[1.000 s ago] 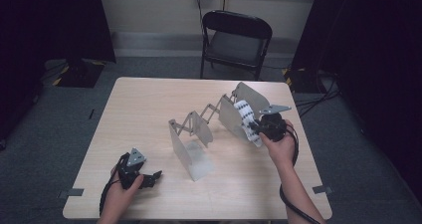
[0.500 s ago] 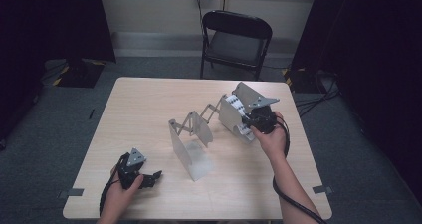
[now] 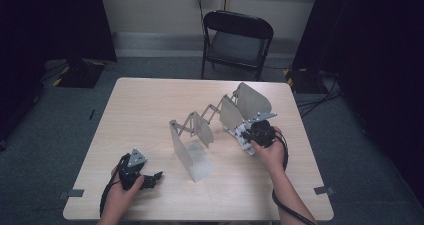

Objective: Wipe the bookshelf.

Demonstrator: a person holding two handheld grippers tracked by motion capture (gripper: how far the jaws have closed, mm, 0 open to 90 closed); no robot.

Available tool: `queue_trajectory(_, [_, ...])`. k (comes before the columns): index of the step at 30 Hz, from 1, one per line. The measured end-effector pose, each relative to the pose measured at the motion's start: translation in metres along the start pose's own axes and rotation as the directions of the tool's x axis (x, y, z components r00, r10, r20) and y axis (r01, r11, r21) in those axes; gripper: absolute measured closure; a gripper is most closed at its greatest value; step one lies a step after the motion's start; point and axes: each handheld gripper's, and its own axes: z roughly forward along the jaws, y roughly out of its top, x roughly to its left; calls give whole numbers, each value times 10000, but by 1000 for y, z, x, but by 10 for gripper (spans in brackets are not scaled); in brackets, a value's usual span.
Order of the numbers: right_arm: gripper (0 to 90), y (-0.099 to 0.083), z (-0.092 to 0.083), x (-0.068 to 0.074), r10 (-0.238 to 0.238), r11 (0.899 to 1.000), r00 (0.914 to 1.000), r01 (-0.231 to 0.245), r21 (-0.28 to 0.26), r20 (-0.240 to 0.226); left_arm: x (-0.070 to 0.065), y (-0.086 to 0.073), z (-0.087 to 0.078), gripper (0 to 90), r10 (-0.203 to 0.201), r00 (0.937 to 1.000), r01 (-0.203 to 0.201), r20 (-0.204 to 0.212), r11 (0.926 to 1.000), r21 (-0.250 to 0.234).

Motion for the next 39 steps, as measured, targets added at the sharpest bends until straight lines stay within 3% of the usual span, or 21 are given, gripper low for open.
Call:
queue_trajectory(7, [761, -16, 5, -2, 397, 9990, 9992, -397, 202, -21, 0, 0, 0, 129, 5, 10000, -5, 2, 10000, 4])
queue_trajectory(11, [763, -16, -1, -3, 384, 9992, 9992, -386, 121, 119, 0, 0, 0, 129, -2, 10000, 2, 4, 10000, 1])
queue_trajectory(15, [764, -2, -21, -8, 316, 9986, 9989, -300, -434, 350, 0, 0, 0, 129, 2, 10000, -2, -5, 10000, 4])
queue_trajectory(17, [764, 10, -35, -11, 279, 9949, 9985, -232, -986, 469, 0, 0, 0, 129, 3, 10000, -3, -2, 10000, 4])
queue_trajectory(22, [764, 34, -50, -10, -86, 9872, 9992, 147, -1586, 388, 0, 0, 0, 129, 3, 10000, -3, 4, 10000, 2])
queue_trajectory(28, [764, 36, -33, -7, -261, 9936, 9989, 302, -1088, 389, 0, 0, 0, 129, 2, 10000, -2, 1, 10000, 3])
queue_trajectory(39, [763, 11, -6, -2, -20, 9991, 9999, 26, -417, 145, 0, 0, 0, 129, -9, 10000, 9, 1, 10000, 2])
